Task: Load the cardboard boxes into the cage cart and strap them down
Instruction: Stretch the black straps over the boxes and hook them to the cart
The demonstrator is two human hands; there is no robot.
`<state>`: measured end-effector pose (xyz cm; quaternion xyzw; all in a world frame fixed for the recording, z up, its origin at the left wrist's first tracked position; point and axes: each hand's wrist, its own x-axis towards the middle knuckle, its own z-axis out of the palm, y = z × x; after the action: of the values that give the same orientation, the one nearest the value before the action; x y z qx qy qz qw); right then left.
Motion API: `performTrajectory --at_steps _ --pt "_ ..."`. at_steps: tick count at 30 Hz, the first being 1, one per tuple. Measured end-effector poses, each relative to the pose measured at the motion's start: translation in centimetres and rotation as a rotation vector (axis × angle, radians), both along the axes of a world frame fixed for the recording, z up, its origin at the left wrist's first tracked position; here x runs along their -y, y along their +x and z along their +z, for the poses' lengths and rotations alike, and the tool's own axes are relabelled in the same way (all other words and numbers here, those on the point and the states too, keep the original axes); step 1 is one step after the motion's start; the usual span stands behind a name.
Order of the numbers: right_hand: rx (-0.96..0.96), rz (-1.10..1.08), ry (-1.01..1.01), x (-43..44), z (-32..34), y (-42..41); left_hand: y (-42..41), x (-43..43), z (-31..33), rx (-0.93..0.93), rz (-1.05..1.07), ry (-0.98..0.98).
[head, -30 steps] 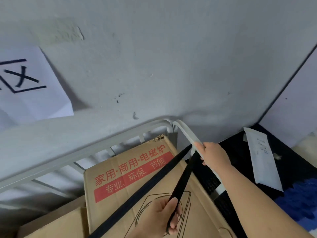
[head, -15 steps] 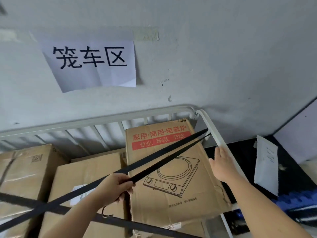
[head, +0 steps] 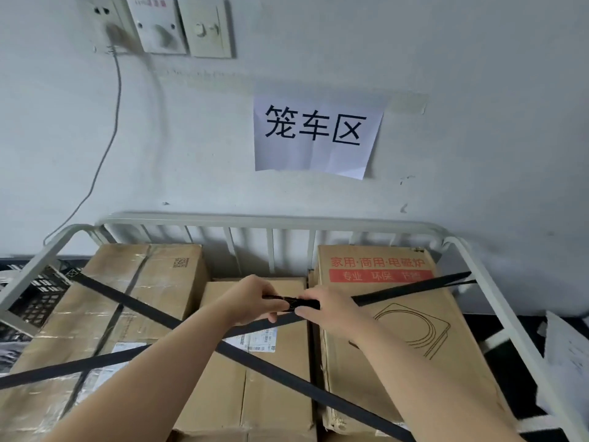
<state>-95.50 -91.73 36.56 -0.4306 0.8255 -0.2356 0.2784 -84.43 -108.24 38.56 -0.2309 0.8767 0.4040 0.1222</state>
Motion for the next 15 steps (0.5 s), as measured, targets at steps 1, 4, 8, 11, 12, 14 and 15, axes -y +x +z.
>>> performTrajectory --at_steps 1,4,8,11,12,14,15 --pt "0.047 -0.017 -0.009 1.5 0.3 0.3 0.4 1.2 0.2 -0.005 -0.017 0.011" --pt "0.182 -0.087 -0.017 5.6 0.9 0.3 1.3 5.5 -0.2 -0.024 -0.01 0.147" --pt "0.26 -0.123 -0.002 11.7 -0.4 0.3 1.8 11.5 -1.7 -0.047 0.076 0.227" --pt "0.282 -0.141 0.026 15.8 -2.7 -0.1 1.2 15.3 -3.8 -0.101 0.233 0.296" --pt "0.283 -0.156 0.037 16.9 -3.5 -0.4 1.1 16.6 -4.7 -0.118 0.293 0.321" --pt "0.298 -0.209 0.03 18.6 -5.3 -1.2 1.0 19.7 -7.0 -0.096 0.329 0.19" --pt "0.308 -0.245 0.021 19.5 -6.3 -1.6 1.2 21.4 -8.2 -0.031 0.289 0.057"
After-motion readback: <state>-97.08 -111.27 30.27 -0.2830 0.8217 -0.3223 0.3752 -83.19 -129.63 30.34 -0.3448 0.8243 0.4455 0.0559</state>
